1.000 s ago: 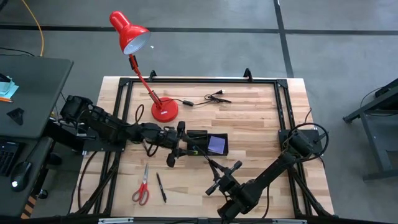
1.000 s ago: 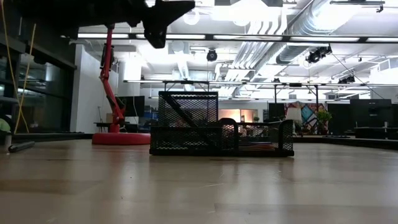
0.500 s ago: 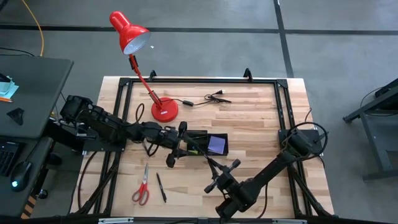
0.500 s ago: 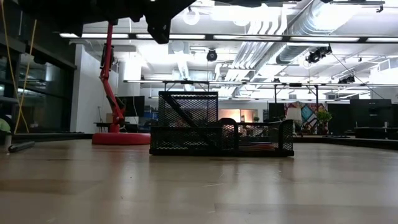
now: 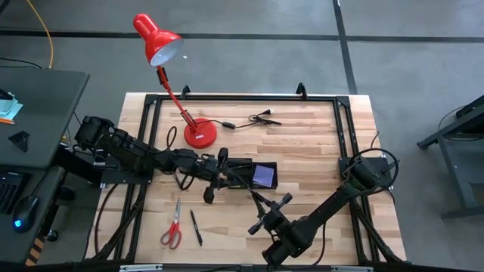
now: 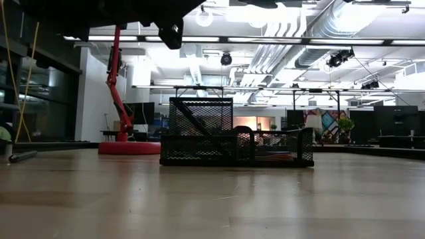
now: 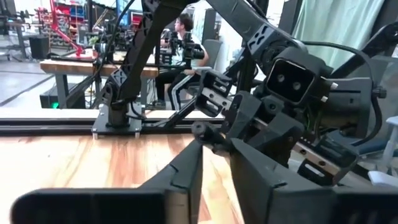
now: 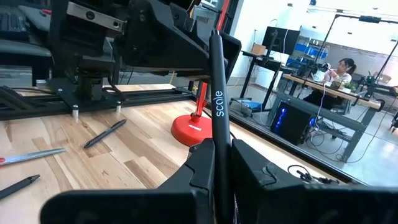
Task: Pick and place office supplies into organizer
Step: Put the top right black pen into the black desk organizer
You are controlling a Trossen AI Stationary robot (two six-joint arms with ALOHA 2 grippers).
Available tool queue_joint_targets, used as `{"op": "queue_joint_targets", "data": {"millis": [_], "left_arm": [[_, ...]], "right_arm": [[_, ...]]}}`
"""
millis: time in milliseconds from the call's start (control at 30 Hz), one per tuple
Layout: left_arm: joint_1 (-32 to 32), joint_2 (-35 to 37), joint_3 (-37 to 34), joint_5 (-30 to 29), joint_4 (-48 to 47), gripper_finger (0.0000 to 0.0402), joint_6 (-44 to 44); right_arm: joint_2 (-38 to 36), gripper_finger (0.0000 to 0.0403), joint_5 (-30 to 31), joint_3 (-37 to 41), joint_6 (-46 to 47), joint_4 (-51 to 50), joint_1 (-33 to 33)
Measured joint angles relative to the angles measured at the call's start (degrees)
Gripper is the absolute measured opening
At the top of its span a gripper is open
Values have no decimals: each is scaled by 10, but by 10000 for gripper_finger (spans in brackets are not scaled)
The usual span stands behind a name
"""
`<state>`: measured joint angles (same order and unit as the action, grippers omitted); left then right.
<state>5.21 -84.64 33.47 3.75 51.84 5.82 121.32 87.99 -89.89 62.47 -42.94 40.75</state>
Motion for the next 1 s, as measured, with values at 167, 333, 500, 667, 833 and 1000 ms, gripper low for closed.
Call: {"op": "queue_joint_targets", "data": {"millis": [167, 333, 500, 667, 833, 1000], "left_arm": [[0, 0, 0, 3, 7, 39, -5], [0, 0, 0, 6, 6, 26, -9], [0, 0, 0, 8, 7, 9, -11], [1, 0, 0, 8, 6, 3, -17], [1, 0, 0, 8, 4, 6, -20], [1, 0, 0, 5, 1, 5, -22]], "right_arm": [[0, 21, -8, 0, 0, 0, -1], [0, 21, -30, 0, -16, 12, -10], [0, 21, -36, 0, -31, 20, -14], [0, 21, -38, 0, -30, 21, -14], [0, 21, -39, 0, -36, 21, -14], [0, 38, -57, 0, -37, 22, -18]]}}
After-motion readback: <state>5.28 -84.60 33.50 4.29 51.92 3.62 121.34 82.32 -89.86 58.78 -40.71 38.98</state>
